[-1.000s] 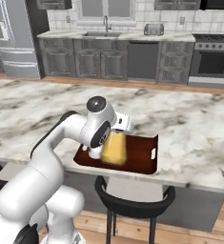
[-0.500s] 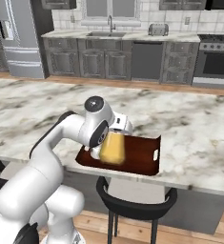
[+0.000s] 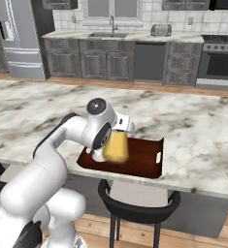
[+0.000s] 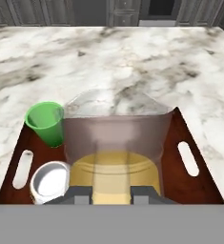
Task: There is a tray on the dining counter. Grab the cup, mug, and pitcher and place them on the tray. The pitcher may be placed next to the tray if it cannot fit the tray.
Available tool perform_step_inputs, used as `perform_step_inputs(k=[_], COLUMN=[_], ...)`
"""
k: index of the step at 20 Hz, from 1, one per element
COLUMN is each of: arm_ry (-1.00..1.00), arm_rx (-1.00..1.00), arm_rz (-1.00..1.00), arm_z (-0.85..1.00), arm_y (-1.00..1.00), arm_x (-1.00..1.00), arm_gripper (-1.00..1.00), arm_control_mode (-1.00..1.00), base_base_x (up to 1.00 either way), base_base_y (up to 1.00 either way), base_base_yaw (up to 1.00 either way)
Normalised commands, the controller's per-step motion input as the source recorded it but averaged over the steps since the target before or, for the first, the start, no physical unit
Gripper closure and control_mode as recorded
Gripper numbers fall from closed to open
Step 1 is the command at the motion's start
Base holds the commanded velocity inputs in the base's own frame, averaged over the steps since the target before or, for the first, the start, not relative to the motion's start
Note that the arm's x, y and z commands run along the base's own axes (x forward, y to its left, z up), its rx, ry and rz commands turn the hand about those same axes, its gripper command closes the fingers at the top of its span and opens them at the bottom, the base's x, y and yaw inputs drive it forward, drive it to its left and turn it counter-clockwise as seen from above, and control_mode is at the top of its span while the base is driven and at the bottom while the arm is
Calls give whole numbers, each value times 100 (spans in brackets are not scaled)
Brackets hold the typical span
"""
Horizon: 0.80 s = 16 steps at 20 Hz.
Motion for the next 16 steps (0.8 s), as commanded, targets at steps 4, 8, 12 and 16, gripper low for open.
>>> perform_step_inputs(k=[4,8,12,16], arm_ry=[-23,-14,-7,0], arm_rx=[2,2,3,1], arm_rz=[0,0,0,0], arm_z=[0,0,0,0], arm_y=[-6,-24,-31,-11], arm_x=[30,45,46,41], arm_gripper=[100,100,100,100], arm_control_mode=[-100,-100,-100,-100], base_base_x=[0,0,0,0], base_base_y=[0,0,0,0], base_base_yaw=[0,0,0,0])
